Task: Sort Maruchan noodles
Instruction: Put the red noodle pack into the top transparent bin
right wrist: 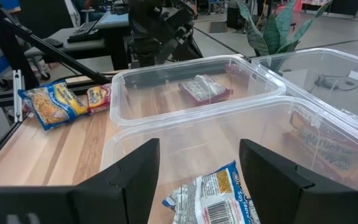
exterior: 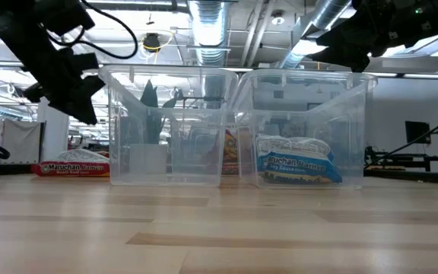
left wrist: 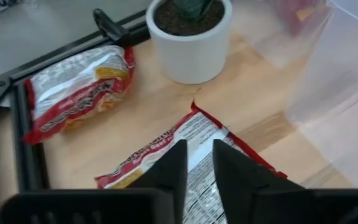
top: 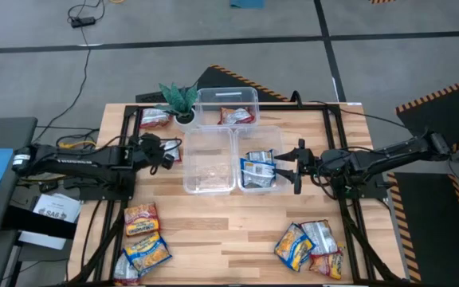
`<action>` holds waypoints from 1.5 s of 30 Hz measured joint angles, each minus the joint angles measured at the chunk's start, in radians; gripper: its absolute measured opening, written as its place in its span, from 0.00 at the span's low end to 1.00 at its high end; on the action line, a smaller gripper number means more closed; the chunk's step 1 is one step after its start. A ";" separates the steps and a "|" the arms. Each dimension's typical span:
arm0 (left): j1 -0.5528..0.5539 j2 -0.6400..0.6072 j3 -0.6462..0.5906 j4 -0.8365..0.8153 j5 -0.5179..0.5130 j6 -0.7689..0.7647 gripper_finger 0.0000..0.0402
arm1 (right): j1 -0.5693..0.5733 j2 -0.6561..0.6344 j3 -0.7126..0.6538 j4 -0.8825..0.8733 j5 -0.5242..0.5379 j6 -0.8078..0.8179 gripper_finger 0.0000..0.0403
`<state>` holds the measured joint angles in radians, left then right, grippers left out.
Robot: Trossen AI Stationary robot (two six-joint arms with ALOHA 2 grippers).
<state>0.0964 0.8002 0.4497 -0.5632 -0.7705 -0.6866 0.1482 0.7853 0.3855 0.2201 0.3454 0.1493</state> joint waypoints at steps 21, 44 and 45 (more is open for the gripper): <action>0.267 0.163 -0.141 0.365 0.248 0.328 0.45 | 0.000 0.040 0.000 0.000 0.000 0.000 0.61; 0.405 0.211 -0.160 0.257 0.361 0.312 0.02 | 0.000 0.071 0.000 0.016 0.000 0.002 0.61; 0.406 0.211 -0.153 0.251 0.365 0.313 0.01 | 0.000 0.071 0.000 0.016 0.000 0.002 0.61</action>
<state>0.5022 1.0115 0.2966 -0.3122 -0.4059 -0.3737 0.1482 0.8558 0.3859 0.2361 0.3454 0.1509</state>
